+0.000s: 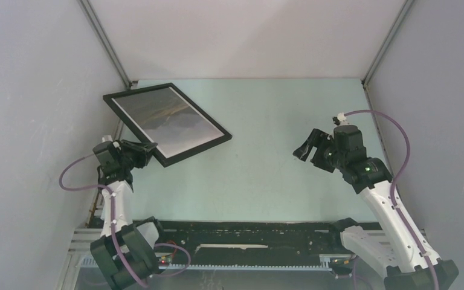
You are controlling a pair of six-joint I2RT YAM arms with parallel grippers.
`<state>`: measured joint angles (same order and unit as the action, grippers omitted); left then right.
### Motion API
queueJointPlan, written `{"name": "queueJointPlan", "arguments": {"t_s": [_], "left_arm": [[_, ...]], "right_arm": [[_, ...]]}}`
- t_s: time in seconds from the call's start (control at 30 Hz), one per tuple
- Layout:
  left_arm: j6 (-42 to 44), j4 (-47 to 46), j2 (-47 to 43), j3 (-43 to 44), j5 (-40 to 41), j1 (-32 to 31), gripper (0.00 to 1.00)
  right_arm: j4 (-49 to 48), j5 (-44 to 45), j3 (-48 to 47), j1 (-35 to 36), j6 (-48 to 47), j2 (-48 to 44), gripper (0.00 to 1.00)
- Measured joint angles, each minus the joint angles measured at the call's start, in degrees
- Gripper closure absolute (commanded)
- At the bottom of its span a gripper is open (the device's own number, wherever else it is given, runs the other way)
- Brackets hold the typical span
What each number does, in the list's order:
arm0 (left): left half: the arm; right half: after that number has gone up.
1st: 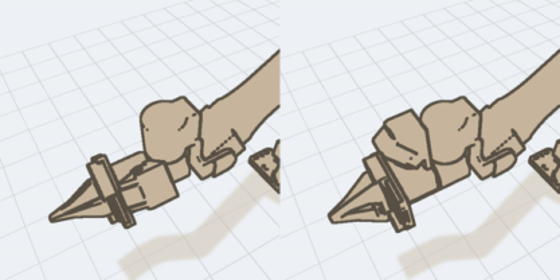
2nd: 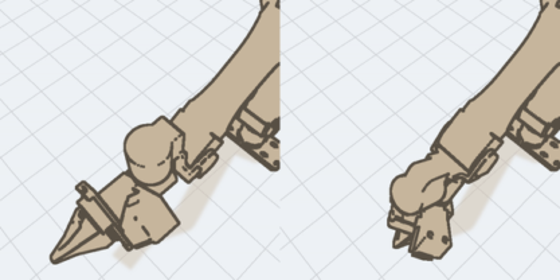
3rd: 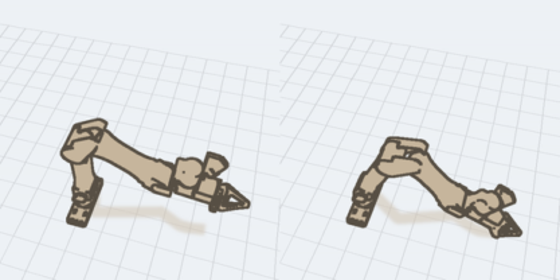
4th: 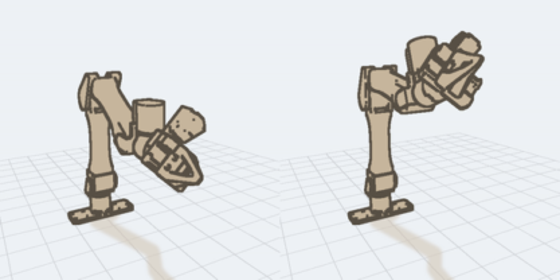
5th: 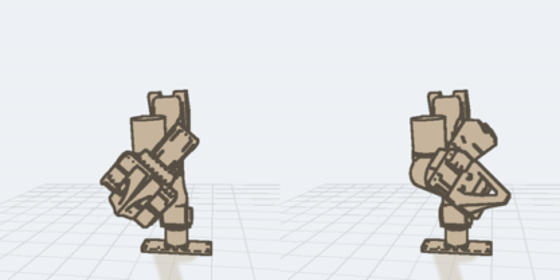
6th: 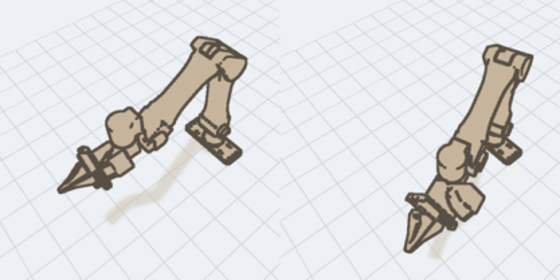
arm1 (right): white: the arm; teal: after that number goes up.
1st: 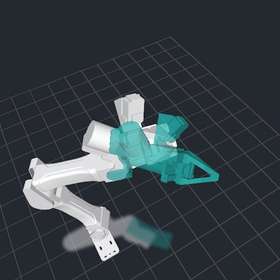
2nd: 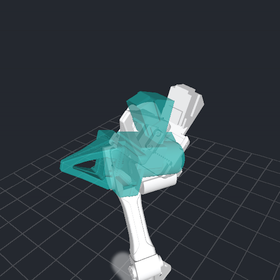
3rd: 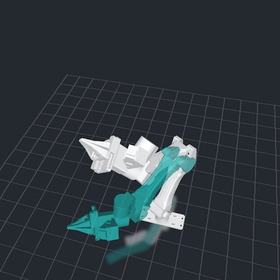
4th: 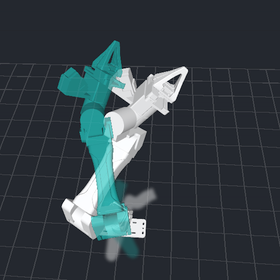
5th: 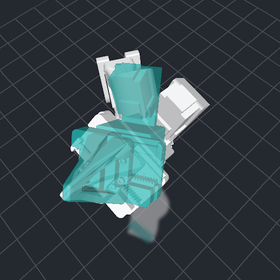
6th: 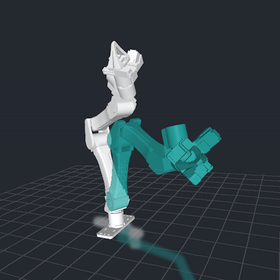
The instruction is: Put the photo into the frame
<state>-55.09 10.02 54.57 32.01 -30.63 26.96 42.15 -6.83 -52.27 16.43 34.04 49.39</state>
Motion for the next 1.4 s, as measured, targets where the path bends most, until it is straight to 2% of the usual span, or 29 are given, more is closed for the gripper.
{"name": "queueJointPlan", "arguments": {"t_s": [0.17, 0.23, 0.33, 0.4, 0.5, 0.63, 0.83, 1.0, 1.1, 1.3, 1.4], "left_arm": [[-0.39, -7.37, 5.11, -1.95, 0.04, 0.00, 1.00], [-0.22, -9.38, 6.84, -1.95, 0.33, 0.00, 0.96], [1.70, -9.57, 9.53, -1.27, 0.76, 0.02, 0.84], [3.80, -8.11, 11.50, -0.09, 1.44, 0.02, 0.66], [7.34, -5.73, 12.94, 1.51, 3.45, 0.00, 0.45], [11.91, 0.46, 14.47, 2.27, 8.74, -0.04, 0.29], [17.27, 9.64, 13.75, 6.43, 16.02, -0.50, 0.22], [21.20, 14.64, 6.38, 11.32, 21.81, -2.80, 0.21], [24.22, 16.61, 0.57, 14.12, 23.47, -8.17, 0.19], [31.78, 16.76, -8.57, 21.62, 24.96, -29.92, 0.17], [34.71, 15.04, -11.82, 23.15, 23.91, -38.36, 0.17]], "right_arm": [[-0.39, 0.70, 0.83, 2.08, 0.39, 1.07, 0.10], [-1.07, 0.39, 1.40, 2.67, 0.22, 1.05, 0.08], [-1.88, -0.31, 2.14, 3.45, -0.33, 0.42, 0.07], [-2.21, -0.72, 2.51, 3.98, -0.83, -0.59, 0.07], [-2.69, -1.07, 2.51, 4.31, -1.40, -1.99, 0.07], [-3.08, -1.27, 2.51, 4.31, -1.81, -2.58, 0.08], [-3.04, -1.46, 2.51, 4.31, -2.29, -2.80, 0.07], [-0.79, -1.11, 1.77, 4.28, -4.15, -4.15, 0.05], [1.86, -0.79, -0.92, 4.28, -5.42, -5.51, 0.02], [4.87, -1.14, -7.76, 4.28, -8.17, -9.99, 0.00], [6.93, -1.38, -11.87, 4.28, -9.51, -12.09, 0.00]]}}
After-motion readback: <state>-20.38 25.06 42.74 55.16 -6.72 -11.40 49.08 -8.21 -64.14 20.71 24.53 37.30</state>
